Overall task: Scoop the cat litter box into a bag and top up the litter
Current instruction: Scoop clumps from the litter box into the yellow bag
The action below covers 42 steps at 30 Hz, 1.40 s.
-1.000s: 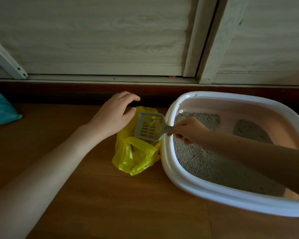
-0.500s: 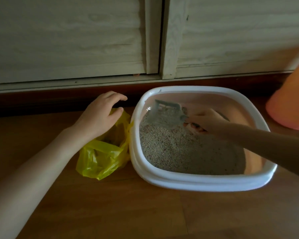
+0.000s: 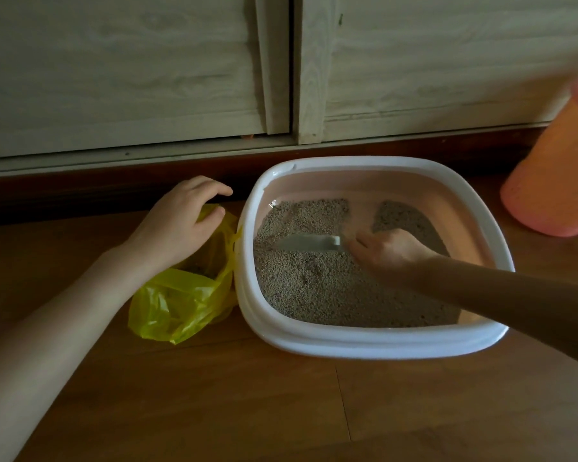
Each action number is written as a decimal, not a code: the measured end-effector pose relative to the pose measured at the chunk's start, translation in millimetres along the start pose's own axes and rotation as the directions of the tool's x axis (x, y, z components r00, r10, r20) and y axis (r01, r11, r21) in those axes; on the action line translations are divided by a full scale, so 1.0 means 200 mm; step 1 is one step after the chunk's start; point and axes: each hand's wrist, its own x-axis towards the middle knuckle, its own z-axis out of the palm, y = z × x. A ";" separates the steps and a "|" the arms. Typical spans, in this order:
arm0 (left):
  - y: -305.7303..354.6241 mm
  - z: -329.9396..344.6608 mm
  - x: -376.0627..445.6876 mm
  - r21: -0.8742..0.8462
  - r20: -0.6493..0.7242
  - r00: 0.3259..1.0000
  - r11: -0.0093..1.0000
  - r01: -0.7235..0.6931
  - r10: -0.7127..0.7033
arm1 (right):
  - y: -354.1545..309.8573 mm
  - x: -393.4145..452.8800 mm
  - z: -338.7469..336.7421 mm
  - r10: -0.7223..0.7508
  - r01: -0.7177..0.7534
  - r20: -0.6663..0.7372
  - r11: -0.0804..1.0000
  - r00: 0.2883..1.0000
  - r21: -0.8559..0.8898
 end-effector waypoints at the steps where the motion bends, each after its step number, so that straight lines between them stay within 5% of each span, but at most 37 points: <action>1: 0.00 0.00 0.00 0.000 0.002 1.000 1.000 0.005 -0.005 | 0.00 0.00 0.00 0.009 -0.009 0.004 1.000 1.000 0.008; 8: 0.05 0.02 0.02 0.003 0.015 1.000 1.000 -0.013 0.013 | 0.03 0.09 -0.02 0.383 -0.404 0.227 0.913 0.895 0.053; 20: 0.06 0.03 0.01 0.000 0.031 0.999 1.000 -0.019 0.019 | -0.01 0.14 -0.06 -0.087 0.016 0.512 0.990 0.854 0.141; 31: 0.03 0.01 -0.03 0.024 0.045 0.999 1.000 -0.005 0.003 | 0.02 0.35 -0.10 0.187 -0.268 0.371 0.946 0.910 0.181; 37: 0.03 0.00 -0.04 0.014 0.032 0.999 1.000 0.012 -0.013 | -0.11 0.36 0.00 -0.024 -0.071 0.369 0.968 0.929 0.242; 42: 0.04 0.04 -0.01 0.006 0.041 0.999 1.000 -0.004 0.003 | -0.02 0.21 -0.03 -0.165 0.073 0.493 0.977 0.854 0.202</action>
